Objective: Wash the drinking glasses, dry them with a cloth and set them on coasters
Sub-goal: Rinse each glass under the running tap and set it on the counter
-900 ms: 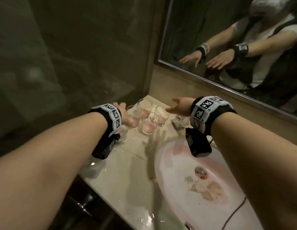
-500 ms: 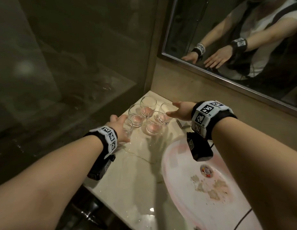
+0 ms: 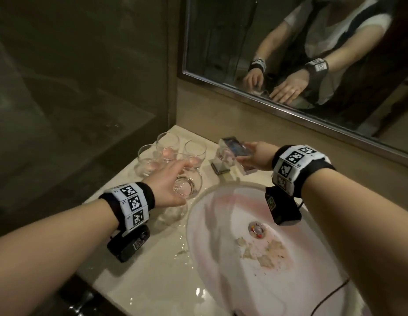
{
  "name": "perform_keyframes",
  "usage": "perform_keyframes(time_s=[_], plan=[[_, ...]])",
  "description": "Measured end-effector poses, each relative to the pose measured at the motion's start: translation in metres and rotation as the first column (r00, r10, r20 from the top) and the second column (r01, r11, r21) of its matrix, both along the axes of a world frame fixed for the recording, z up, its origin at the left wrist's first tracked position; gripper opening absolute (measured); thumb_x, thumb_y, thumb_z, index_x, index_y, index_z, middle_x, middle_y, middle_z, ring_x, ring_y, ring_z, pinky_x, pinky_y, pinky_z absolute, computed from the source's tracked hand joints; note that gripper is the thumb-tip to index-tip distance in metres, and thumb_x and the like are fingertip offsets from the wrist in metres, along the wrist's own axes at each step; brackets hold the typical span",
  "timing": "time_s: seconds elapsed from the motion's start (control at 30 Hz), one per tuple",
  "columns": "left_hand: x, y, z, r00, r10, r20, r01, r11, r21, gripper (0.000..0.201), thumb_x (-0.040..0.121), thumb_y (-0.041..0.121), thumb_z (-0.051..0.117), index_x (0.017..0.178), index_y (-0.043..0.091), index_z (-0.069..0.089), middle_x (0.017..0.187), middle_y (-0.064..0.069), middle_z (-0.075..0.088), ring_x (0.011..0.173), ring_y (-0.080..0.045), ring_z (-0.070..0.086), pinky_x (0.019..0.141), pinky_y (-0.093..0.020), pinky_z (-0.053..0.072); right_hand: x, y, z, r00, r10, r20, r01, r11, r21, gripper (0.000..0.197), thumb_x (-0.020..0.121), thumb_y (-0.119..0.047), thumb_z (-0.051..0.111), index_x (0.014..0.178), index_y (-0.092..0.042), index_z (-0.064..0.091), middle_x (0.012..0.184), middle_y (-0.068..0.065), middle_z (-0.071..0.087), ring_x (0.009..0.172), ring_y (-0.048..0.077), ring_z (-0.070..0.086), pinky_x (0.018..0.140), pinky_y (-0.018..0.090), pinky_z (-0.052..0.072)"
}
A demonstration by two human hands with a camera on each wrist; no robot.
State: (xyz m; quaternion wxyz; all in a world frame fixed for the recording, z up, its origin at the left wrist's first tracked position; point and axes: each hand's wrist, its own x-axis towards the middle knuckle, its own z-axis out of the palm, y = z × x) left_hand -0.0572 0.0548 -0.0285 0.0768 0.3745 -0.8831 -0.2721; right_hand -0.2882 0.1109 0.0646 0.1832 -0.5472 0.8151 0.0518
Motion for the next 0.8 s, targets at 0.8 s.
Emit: perform_keyframes(time_s=[0.8], plan=[[-0.137,0.023,-0.097,0.991,0.097,-0.096,-0.070,0.964,0.255,0.097,0.060,0.023,0.084,0.138,0.014,0.028,0.137,-0.002,0.045,0.121,-0.017,0.048,0.101,-0.028,0.040,-0.092,-0.046,-0.077,0.995,-0.016,0.094,0.019,0.999,-0.036,0.042,0.097,-0.015,0.046,0.138,-0.024,0.043,0.132,0.004,0.056,0.117,0.024,0.054,0.094,0.030,0.041]])
